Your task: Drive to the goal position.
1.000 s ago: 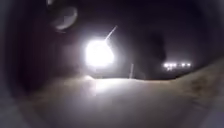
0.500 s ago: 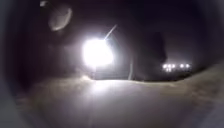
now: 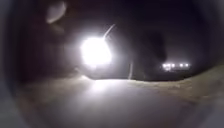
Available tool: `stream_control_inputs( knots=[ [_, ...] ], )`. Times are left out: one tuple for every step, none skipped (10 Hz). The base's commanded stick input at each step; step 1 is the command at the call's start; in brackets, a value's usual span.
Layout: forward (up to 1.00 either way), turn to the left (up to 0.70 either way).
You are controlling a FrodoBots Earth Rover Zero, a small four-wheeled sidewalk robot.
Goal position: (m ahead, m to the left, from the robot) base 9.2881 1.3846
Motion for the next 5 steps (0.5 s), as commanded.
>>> stream_control_inputs(
  knots=[
    [1.0, 0.03],
    [1.0, 0.03],
    [1.0, 0.03],
    [1.0, 0.03],
    [1.0, 0.04]
  ],
)
